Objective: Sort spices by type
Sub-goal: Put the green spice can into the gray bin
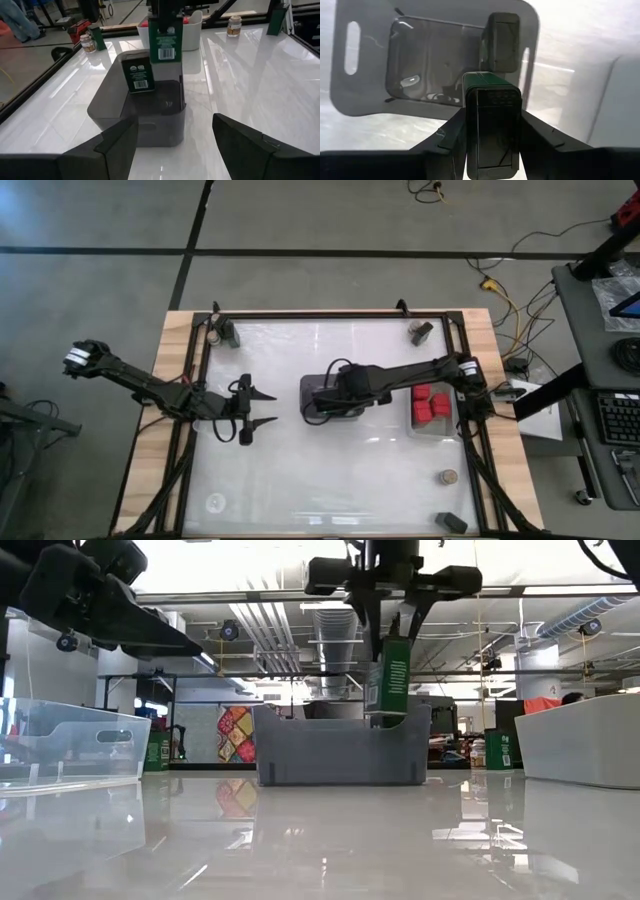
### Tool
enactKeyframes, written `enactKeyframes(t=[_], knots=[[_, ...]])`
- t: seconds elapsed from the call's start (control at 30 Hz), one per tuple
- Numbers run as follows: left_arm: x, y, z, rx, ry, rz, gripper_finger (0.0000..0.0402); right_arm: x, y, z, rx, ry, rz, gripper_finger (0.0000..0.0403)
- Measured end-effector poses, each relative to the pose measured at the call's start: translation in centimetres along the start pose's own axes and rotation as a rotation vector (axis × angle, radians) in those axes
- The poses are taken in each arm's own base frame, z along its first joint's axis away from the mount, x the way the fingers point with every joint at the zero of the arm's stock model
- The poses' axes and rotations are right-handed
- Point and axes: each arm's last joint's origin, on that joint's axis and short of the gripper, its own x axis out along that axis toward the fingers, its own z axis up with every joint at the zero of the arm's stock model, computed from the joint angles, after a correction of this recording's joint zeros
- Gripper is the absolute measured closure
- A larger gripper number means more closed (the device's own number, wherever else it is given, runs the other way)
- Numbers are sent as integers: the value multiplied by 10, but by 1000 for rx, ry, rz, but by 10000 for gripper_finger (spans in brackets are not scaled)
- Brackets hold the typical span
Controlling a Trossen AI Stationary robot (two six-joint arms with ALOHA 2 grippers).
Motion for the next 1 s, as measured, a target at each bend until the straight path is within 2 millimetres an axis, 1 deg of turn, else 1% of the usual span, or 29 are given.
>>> enactKeyframes(t=[0.17, 0.47, 0.8, 1.0], knots=[[0, 0, -1, 3, 7, 0, 162, 2, -4, 1, 14, 23, -42, 268], [0, 0, -1, 6, 13, 1, 162, 6, -5, 2, 18, 25, -53, 268], [-1, 0, -1, 1, 9, 0, 162, 31, -2, 3, 37, 33, -47, 268], [-1, 1, -1, 1, 9, 0, 162, 41, -3, 1, 47, 35, -66, 268]])
